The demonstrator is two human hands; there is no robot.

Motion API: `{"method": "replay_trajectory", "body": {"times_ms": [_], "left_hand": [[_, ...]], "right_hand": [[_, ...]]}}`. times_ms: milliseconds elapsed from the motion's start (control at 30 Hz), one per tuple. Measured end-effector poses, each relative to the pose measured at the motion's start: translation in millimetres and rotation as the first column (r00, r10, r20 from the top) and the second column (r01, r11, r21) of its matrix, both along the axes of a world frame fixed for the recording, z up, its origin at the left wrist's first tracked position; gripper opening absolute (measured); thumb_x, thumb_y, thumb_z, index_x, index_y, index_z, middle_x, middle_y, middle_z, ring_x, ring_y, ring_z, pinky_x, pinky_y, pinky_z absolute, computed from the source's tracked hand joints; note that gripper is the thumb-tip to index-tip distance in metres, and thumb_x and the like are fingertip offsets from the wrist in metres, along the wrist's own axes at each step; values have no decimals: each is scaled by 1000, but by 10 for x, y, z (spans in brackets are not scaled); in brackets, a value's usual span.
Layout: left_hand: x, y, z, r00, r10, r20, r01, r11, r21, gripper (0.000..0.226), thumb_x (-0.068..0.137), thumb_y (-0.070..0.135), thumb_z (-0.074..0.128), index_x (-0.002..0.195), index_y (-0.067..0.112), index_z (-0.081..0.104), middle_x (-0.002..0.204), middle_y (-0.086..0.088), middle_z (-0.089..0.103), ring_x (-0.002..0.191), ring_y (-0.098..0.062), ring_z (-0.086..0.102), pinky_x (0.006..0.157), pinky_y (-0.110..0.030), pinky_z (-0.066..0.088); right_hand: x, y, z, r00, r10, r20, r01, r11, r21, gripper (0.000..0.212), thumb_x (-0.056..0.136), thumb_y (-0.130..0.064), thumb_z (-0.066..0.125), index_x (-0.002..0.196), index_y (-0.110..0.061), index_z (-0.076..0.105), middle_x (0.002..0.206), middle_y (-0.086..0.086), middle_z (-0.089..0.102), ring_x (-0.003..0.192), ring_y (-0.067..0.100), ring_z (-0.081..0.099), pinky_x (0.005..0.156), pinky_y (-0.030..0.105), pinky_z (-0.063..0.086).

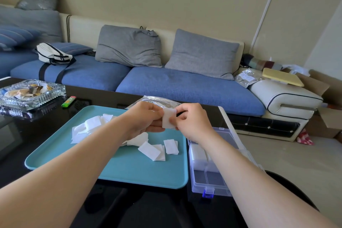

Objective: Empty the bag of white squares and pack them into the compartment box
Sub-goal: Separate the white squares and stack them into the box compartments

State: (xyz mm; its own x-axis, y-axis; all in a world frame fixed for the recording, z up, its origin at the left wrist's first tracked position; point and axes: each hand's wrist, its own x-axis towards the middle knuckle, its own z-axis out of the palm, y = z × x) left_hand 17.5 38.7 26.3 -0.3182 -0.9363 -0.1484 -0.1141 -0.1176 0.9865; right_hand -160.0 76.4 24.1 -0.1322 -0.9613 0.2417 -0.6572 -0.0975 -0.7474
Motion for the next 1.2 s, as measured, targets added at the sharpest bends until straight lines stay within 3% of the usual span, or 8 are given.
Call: {"method": "replay_trajectory", "body": {"times_ms": [167,400,567,733,900,1000,1067,1200], "left_hand": [[22,15,20,1000,-20,17,20,1000,-7,16,106,16,60,112,3,68,102,-16,79,97,-28,78,91,-44,63],[77,-10,5,995,63,77,-59,997,-43,19,95,9,75,111,2,68,108,-21,76,90,-30,79,83,-42,65],[123,-57,-13,944,259,203,-236,963,-130,16,98,7,68,113,9,65,106,-18,72,79,-30,77,46,-22,55],[201,-134,-79,923,303,236,-261,946,-193,13,96,5,66,107,10,72,106,-17,73,80,-32,76,65,-37,66],[221,-165,-89,915,317,249,-265,939,-221,13,99,6,62,107,13,70,115,-14,65,100,-36,71,77,-44,66],[238,-208,-111,907,315,279,-249,936,-248,13,101,10,60,105,14,71,112,-15,67,95,-34,68,87,-47,63],[252,-231,-134,908,304,290,-228,936,-267,14,101,12,58,104,15,72,111,-17,69,85,-30,61,78,-40,56],[266,-242,-156,915,259,310,-181,949,-259,14,104,17,57,107,15,71,102,-13,68,81,-24,54,67,-29,44]], "right_hand": [[24,-27,-30,999,0,-36,-1,1000,-25,11,88,-18,79,97,-24,77,66,-4,73,66,9,65,60,20,47],[99,-36,-35,999,0,-51,-1,1000,-24,21,87,-24,80,105,-25,70,78,-5,75,80,9,69,64,23,49],[259,-14,-124,977,-12,-212,49,984,171,22,89,-17,65,109,-14,74,108,7,67,95,25,67,76,33,58],[500,30,-346,876,258,-408,-87,916,392,32,94,-30,63,118,-8,65,116,9,67,113,31,62,95,43,57],[611,20,-452,762,353,-543,-157,914,374,35,89,-24,71,73,-14,42,78,6,44,85,35,49,55,34,35],[627,-13,-422,768,376,-518,-182,904,387,23,86,-21,73,89,0,66,96,19,66,95,42,61,72,46,56],[593,-37,-387,790,412,-454,-236,888,395,20,91,-21,70,98,-3,73,104,15,72,98,33,63,83,45,58],[489,-45,-255,871,434,-229,-316,853,415,15,93,-17,59,81,-15,67,80,0,64,74,19,52,67,32,44]]}}
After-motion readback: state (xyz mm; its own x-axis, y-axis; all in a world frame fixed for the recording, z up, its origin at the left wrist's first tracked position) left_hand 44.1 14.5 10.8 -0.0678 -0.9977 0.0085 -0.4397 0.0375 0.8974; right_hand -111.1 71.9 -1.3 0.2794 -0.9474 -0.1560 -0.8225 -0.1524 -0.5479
